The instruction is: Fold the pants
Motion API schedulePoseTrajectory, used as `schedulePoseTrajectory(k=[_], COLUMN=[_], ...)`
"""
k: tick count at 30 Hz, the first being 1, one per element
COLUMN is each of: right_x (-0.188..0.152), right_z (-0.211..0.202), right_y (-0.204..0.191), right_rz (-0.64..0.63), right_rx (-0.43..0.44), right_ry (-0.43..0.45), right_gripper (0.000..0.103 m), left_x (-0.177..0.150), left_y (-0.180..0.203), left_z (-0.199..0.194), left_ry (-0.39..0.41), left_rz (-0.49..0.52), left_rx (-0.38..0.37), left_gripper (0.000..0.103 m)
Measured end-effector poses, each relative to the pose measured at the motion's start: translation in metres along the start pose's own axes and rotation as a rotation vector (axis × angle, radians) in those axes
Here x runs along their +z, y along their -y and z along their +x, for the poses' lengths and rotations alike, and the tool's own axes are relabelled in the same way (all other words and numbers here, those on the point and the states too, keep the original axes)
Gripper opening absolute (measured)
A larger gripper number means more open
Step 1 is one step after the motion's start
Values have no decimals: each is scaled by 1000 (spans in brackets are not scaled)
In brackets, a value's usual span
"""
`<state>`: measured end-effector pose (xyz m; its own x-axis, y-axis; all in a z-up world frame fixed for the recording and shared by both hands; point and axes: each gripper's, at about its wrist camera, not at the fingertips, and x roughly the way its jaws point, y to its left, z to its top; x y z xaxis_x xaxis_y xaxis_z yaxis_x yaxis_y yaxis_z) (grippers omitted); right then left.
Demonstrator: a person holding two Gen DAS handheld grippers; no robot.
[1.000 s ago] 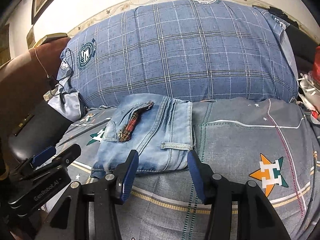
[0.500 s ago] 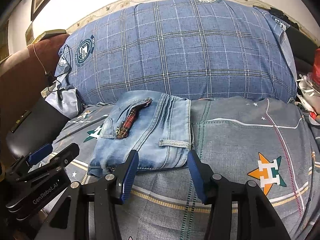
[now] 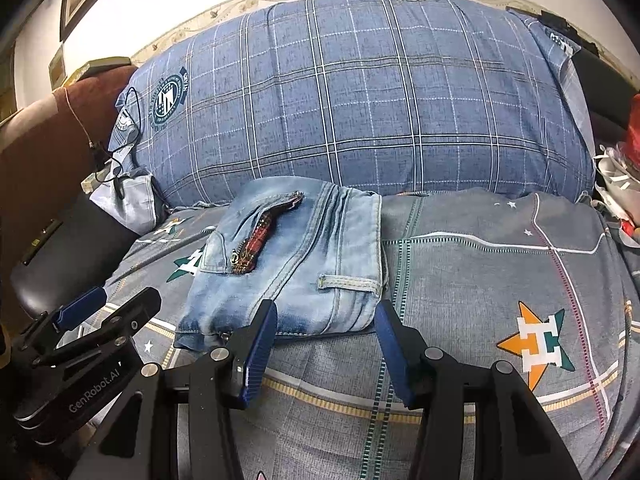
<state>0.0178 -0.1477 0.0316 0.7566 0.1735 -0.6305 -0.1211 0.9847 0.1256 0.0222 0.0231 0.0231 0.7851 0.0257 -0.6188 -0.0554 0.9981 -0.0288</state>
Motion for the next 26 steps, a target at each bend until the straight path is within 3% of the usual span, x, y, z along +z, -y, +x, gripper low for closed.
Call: schedulePoseTrajectory(k=[19, 26], right_x=[-2, -2], right_z=[5, 8], right_y=[0, 11], right_rz=[10, 69], right_rx=[0, 28], right_ry=[-26, -50], right_gripper=[49, 49], left_x=[-1, -1], left_y=[1, -2], left_z=[6, 6], left_ry=[-19, -7], left_rz=[9, -2], left_rx=[-24, -35], left_gripper=[74, 74])
